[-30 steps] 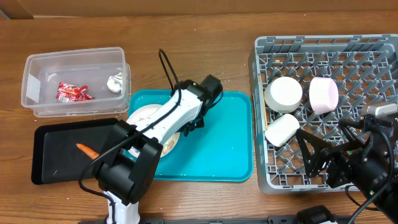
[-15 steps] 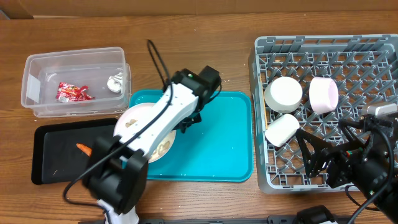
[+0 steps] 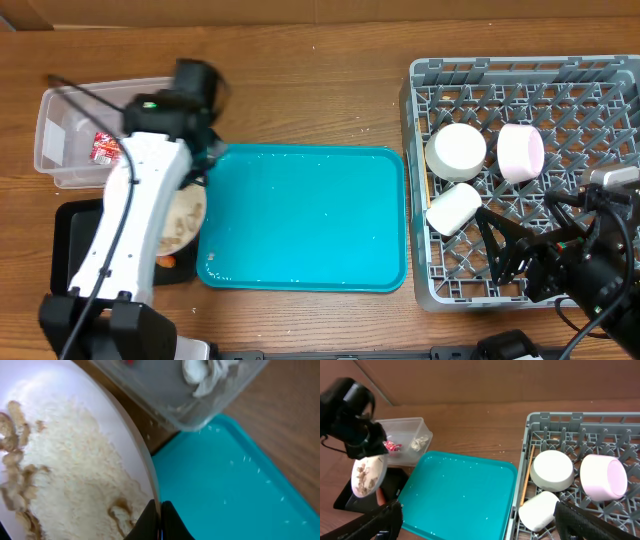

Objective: Sort waste into correct bins and load items into the dishwasher
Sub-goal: 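Tip the plate over the black tray to dump the food scraps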

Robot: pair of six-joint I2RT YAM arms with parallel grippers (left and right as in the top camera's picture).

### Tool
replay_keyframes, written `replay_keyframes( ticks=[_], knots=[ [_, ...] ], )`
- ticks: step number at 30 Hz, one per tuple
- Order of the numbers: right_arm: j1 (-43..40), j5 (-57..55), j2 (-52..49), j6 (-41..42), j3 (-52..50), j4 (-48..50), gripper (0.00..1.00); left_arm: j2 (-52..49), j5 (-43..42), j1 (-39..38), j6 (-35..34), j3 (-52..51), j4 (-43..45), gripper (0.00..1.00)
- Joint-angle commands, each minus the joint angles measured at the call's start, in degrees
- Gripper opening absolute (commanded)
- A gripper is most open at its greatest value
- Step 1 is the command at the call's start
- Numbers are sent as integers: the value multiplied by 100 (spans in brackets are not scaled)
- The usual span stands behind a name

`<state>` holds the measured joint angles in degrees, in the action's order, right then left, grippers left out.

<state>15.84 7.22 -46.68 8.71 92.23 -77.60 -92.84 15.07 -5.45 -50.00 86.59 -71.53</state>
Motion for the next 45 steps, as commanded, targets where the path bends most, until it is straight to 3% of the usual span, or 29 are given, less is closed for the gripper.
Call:
replay_keyframes(
  ticks=[1,17,33,45],
  knots=[
    [-7,-7,26,-63,-7,22,100,114,-531,391,562,-146,330,4],
    [-7,-4,26,-63,-7,22,100,638,-1095,955,977,-1410,1976,5],
    [-7,-7,26,-63,-7,22,100,3362,-1926,2048,1222,-3591,3134,4],
    [-7,-7,26,-63,-7,22,100,3788,-4343,3298,1620,-4669,4575,4]
  ],
)
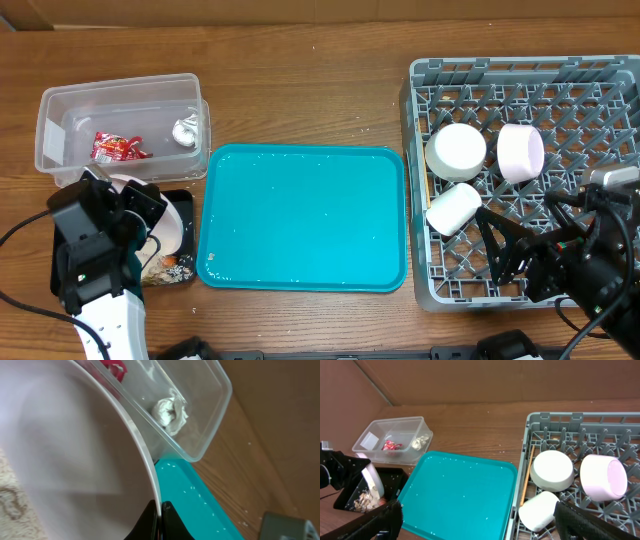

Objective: Sort waste into correct bins and load items into the dishwasher
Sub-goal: 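Tip the plate over the black tray to dump the food scraps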

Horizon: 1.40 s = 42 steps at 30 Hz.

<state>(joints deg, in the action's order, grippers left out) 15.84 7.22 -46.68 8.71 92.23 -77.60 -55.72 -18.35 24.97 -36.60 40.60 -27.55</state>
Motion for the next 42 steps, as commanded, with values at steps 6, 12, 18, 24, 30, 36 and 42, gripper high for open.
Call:
replay_keyframes(
  ticks=[6,12,18,24,30,36,42],
  knots=[
    [-7,-4,26,-63,-7,22,100,332,-1893,625,601,-70,186,4],
    [-7,-7,26,-63,-7,22,100,874,-1954,828,813,-70,-223,4],
    [-7,-4,26,-63,-7,22,100,1213,-1707,1078,925,-70,-837,4],
    [-7,-7,26,-63,-7,22,100,1237,-1572,1143,767,-59,-911,4],
    [-7,-4,26,-63,-7,22,100,1272,-1908,1176,782,-20,-551,4],
    [-7,-4,26,-63,-7,22,100,1274,-1729,1231,402,22,-645,4],
    [-7,-7,26,-63,-7,22,100,1346,-2522,1287,426,66,-496,4]
  ],
)
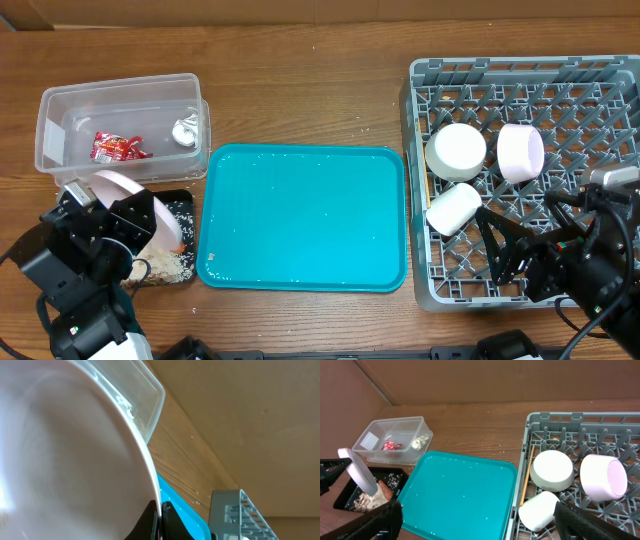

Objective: Sort waste into correct bins and load items into the dishwasher
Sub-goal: 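Tip the plate over the black tray to dump the food scraps, then carry the white plate to the rack and stand it at the back-left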

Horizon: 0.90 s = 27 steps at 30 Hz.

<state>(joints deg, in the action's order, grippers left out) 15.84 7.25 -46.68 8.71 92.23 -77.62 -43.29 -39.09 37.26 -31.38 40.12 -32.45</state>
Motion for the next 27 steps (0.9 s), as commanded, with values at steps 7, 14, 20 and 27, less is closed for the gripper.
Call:
replay_keyframes(
  ticks=[7,14,20,27],
  knots=[
    [-7,-7,26,-63,-7,24,100,105,-442,57,98,114,-125,4],
    [-7,-9,26,-63,-7,24,100,72,-289,22,177,131,-280,4],
    [-7,-7,26,-63,-7,24,100,66,-2382,-74,-964,131,1598,4],
    [-7,-9,26,-63,-7,24,100,-192,-2704,-1071,-3403,131,5431,4]
  ],
)
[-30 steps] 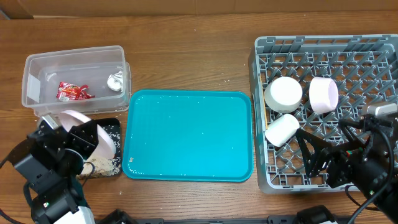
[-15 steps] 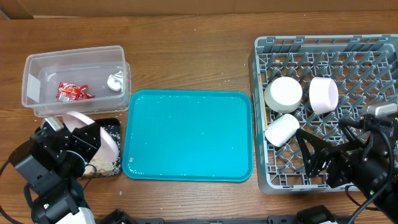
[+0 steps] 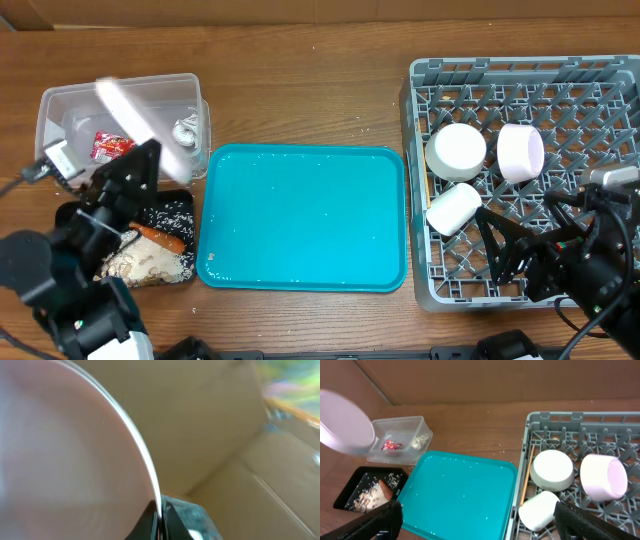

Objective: Sort waste into correct bins and load items into the dishwasher
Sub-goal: 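Carry the white plate to the rack and stand it at the back-left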

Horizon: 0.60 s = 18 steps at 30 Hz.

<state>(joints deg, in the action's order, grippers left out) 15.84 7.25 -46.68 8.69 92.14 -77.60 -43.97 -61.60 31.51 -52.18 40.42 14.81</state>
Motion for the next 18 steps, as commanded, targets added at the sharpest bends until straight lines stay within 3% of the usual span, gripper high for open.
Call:
replay_keyframes(
  ticks=[1,4,11,18],
  knots=[
    [-4,-9,26,-61,2,22,100,-225,-356,-789,-1526,101,1235,4],
    [-7,-7,26,-61,2,22,100,-678,96,-1794,-1775,103,2306,4],
    [-7,-7,26,-61,2,22,100,-2398,702,-4199,-1484,385,3464,4],
    [-7,-9,26,-61,2,22,100,-4398,850,-5685,-1051,1917,3604,4]
  ],
)
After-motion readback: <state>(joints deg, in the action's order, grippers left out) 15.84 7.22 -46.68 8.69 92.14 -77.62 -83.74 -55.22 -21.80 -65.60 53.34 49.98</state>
